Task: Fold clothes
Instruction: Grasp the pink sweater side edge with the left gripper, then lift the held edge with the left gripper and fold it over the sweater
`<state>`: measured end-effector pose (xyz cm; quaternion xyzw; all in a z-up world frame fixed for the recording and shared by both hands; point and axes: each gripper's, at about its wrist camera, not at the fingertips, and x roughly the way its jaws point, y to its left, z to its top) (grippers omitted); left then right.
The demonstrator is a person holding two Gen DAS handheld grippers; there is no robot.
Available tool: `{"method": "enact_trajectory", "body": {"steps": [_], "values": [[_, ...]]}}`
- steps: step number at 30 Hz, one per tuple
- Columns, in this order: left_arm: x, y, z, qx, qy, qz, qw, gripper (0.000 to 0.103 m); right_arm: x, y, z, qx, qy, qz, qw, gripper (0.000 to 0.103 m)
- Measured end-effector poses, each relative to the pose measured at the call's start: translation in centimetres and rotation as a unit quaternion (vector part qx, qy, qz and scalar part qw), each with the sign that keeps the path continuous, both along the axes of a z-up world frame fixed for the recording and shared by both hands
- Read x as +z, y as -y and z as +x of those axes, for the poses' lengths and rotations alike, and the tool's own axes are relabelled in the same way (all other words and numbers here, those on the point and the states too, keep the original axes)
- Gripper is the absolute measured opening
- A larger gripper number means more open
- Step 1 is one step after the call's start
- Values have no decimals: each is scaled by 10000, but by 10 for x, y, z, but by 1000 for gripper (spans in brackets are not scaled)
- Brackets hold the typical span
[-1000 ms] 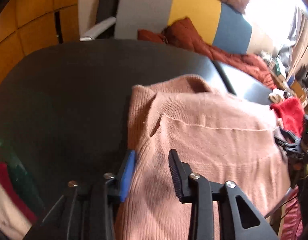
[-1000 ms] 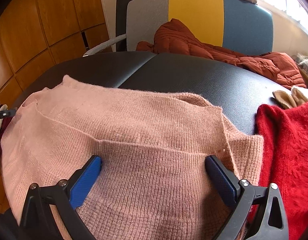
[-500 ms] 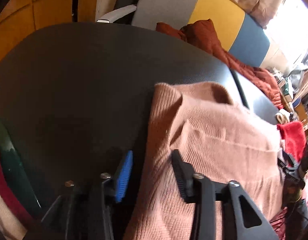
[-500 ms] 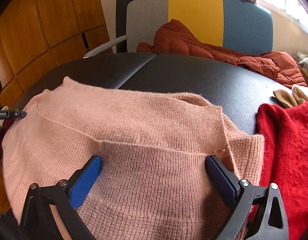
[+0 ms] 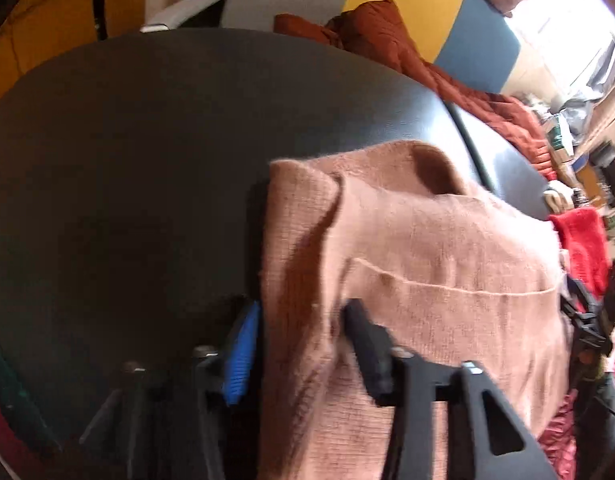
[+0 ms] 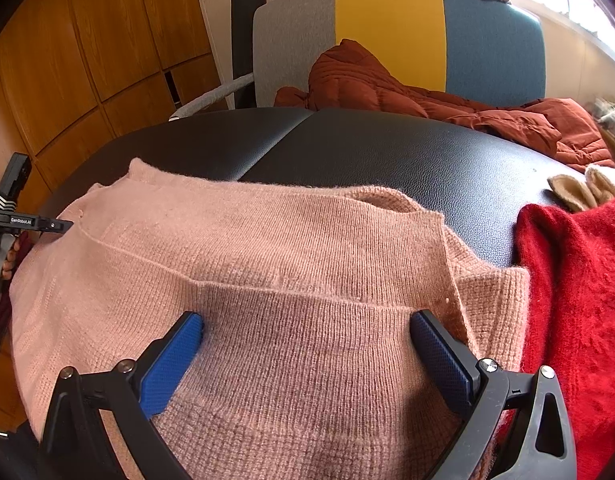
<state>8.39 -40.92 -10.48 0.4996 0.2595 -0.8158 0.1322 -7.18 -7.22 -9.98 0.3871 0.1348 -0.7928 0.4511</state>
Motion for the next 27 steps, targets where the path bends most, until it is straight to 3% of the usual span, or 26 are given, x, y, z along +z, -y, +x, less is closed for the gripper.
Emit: {"method": "enact_trajectory", "body": {"steps": [2,5,13,20,27], "values": [[1,-1,-1,-74,-55,45,9999,22,0,0,-1,1,18,-13,10000,103],[5,-3,-2,-78,-97,-37,9999,16,0,0,0,-1,25,-14,10000,103],[14,24,6,588,-385,196,9973,13,5,3,1,71,105,28,9999,103],[29,40,12,747,-320,-13,9967,13,34,-11,9,975,499,-281,9936,103],[54,26,11,637,-698,284,9951,13,30,-18,23,1618,569,241,9849,103]]}}
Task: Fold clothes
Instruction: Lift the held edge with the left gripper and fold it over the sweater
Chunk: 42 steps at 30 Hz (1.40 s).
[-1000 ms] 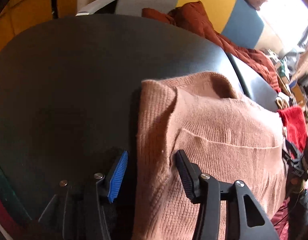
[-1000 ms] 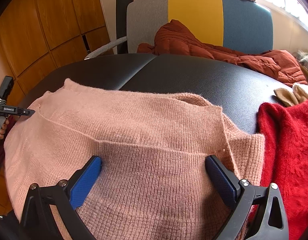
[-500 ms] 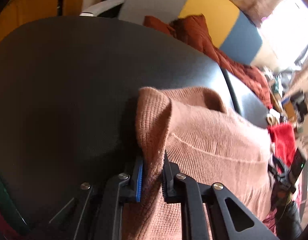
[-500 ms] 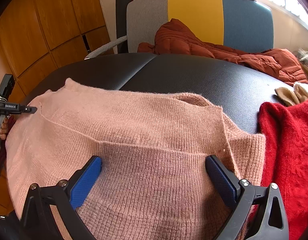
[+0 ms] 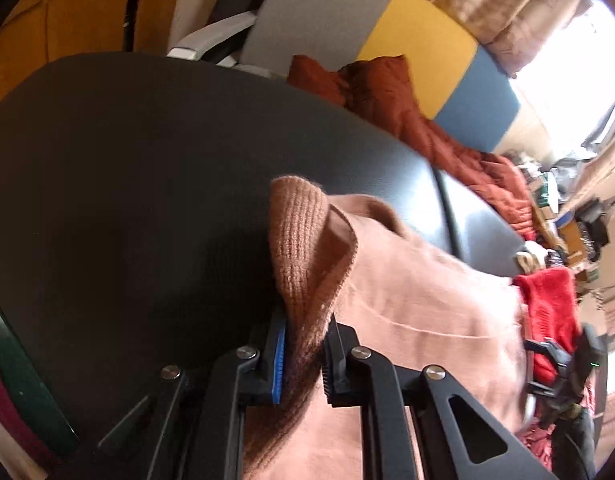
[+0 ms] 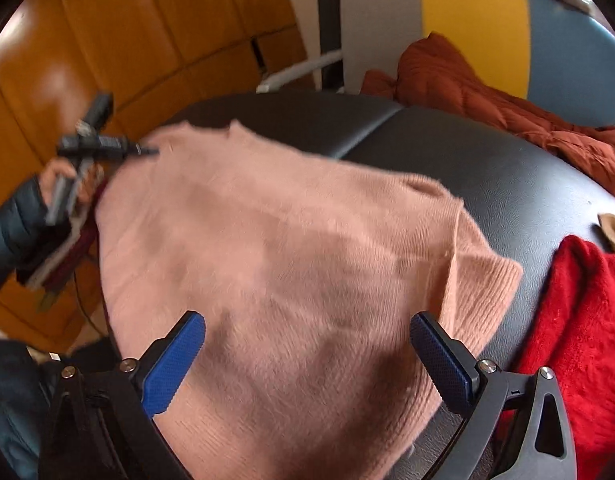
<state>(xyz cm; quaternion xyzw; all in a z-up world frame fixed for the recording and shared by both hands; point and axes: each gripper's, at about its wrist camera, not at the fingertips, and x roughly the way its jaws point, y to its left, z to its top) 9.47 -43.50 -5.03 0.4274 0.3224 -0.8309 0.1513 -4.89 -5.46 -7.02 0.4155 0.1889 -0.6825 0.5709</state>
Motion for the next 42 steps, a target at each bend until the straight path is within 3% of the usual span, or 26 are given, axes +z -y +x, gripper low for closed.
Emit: {"method": "enact_trajectory", "body": {"steps": [3,9,18,24,29,42], "values": [[17,-14,4,-93,-370,303,9988,13,-20,1,-2,34,-124,396,9991,103],[49,-59,2,-372,-1055,882,9898,13,-31,-2,9,-21,-497,284,9984,103],[98,-156,-62,-1113,-1689,1389,9694,12,-37,-17,19,-367,-594,-82,9975,103],[91,-222,-124,-1626,-1516,1730,9595,12,-40,-31,28,-443,-585,-230,9970,103],[60,-259,-169,-1860,-1028,1923,9580,12,-41,-38,27,-436,-545,-355,9969,103],[-34,-288,-218,-1848,-101,2407,9528,13,-45,-65,7,-413,-460,-527,9967,103]]}}
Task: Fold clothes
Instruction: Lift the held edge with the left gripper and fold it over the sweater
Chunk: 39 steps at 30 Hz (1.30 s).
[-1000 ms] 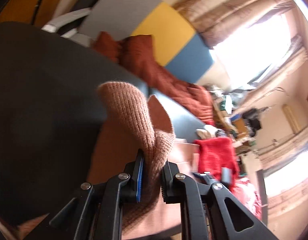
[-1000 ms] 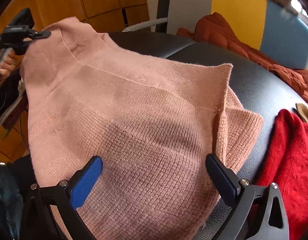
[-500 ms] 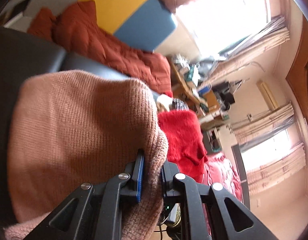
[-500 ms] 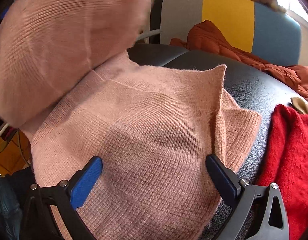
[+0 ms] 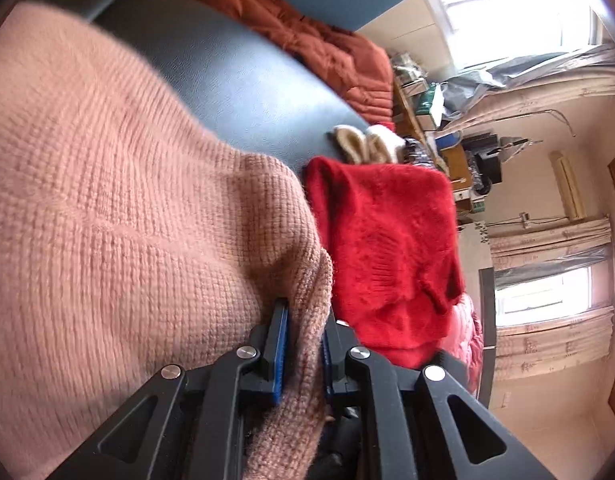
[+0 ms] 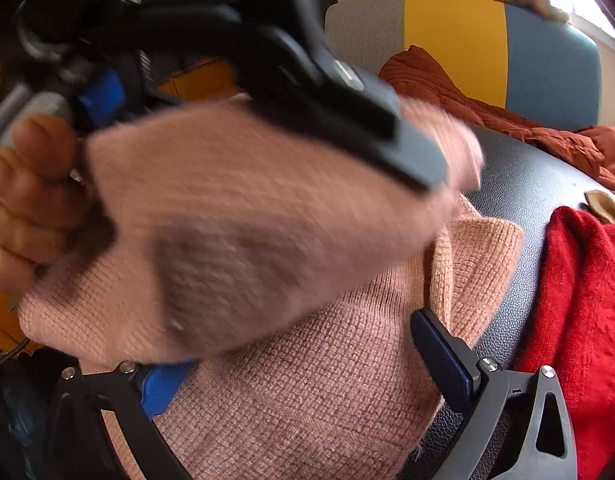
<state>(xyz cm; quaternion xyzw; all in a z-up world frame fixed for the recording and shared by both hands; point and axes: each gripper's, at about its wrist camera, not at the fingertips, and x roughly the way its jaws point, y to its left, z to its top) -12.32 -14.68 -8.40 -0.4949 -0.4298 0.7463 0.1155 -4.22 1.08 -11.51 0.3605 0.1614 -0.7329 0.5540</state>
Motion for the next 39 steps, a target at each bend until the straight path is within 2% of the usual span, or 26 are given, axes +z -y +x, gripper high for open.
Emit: {"method": "enact_trajectory", "body": {"steps": [3,8,11,14,16,19,21,23,27,29,32,37,39], "values": [[-11,3,-3,-43,84,173,9998,14,-1,-3,-1,-5,-30,24,10000,103],[11,-7,-2,-222,-91,368,9990,28,-2,-11,-3,-6,-53,22,10000,103],[39,3,17,-219,-540,681,9960,28,-2,-15,-4,-11,-76,28,10000,103],[68,35,55,165,-1192,915,9885,31,-3,-19,-6,-20,-92,53,9999,103],[73,63,85,546,-1356,667,9870,31,-2,-22,-6,-32,-126,85,9999,103],[66,101,133,1141,-1259,24,9855,30,1,-25,-3,-64,-268,175,9995,103],[57,117,161,1374,-1332,28,9815,30,3,-29,1,-86,-352,255,9990,103],[50,123,187,1399,-1523,16,9784,30,7,-36,8,-93,-392,288,9988,103],[38,102,201,959,-1659,-29,9815,30,14,-56,30,-185,-438,226,9986,103],[32,82,195,690,-1676,-64,9834,30,16,-61,39,-227,-425,235,9986,103],[26,53,179,290,-1745,99,9842,30,23,-61,56,-252,-283,204,9991,103],[24,-3,147,-593,-1820,353,9809,30,24,-72,86,-406,-60,318,9987,103],[23,-30,140,-1027,-1780,258,9783,31,20,-82,84,-612,87,335,9975,103]]}}
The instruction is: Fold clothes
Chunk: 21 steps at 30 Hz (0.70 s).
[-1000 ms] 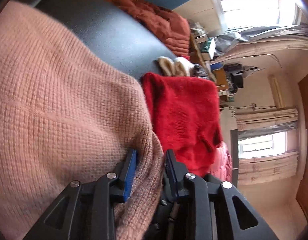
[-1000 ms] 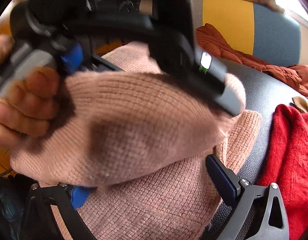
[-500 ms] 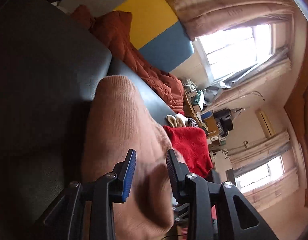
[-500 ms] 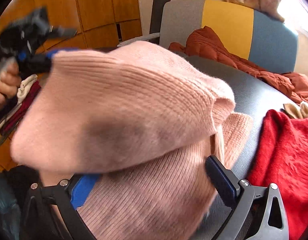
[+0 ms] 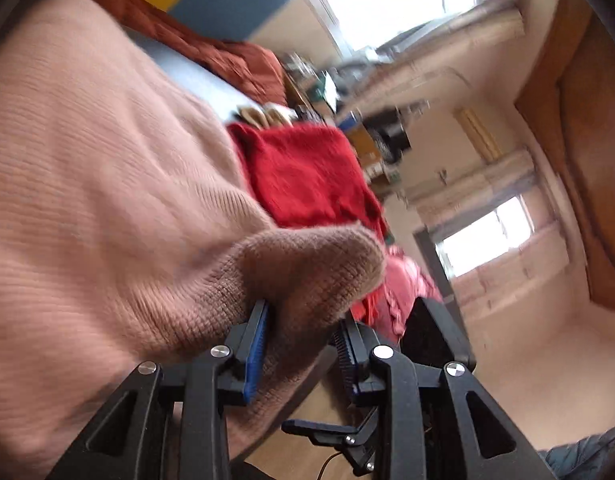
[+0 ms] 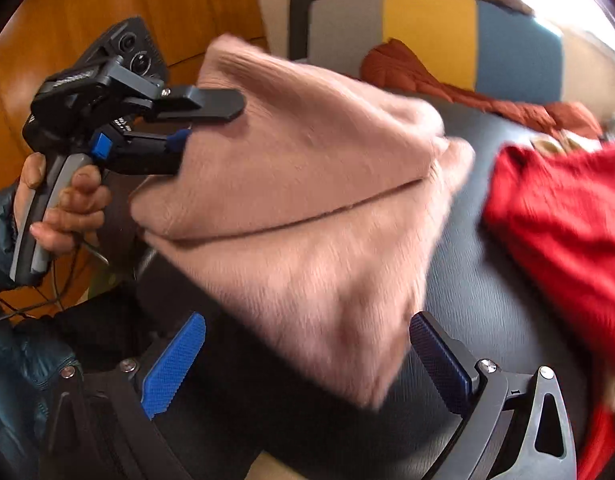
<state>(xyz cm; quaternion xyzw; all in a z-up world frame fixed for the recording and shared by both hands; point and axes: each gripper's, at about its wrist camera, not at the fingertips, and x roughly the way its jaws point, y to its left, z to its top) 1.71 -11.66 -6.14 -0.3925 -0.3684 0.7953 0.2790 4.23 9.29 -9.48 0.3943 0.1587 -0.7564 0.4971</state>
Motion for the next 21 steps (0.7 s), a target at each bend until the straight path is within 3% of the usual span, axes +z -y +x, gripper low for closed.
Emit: {"method": "enact_trajectory", "body": {"steps": [4,9,15,18,21], "values": [[-6,-27,-2,-450,63,-96,9989,31,-6,-27,-6,-479,219,15,9986,103],[18,1,18,-378,-305,290,9984,31,6,-51,-20,-815,455,-279,9952,103],[36,62,45,424,-634,57,9971,33,56,-30,-13,209,461,-968,9940,103],[24,80,53,729,-492,-135,9960,33,66,1,-14,884,637,-862,9903,103],[14,86,50,927,-370,-274,9946,33,52,32,-23,1279,1045,-436,9853,103]]}}
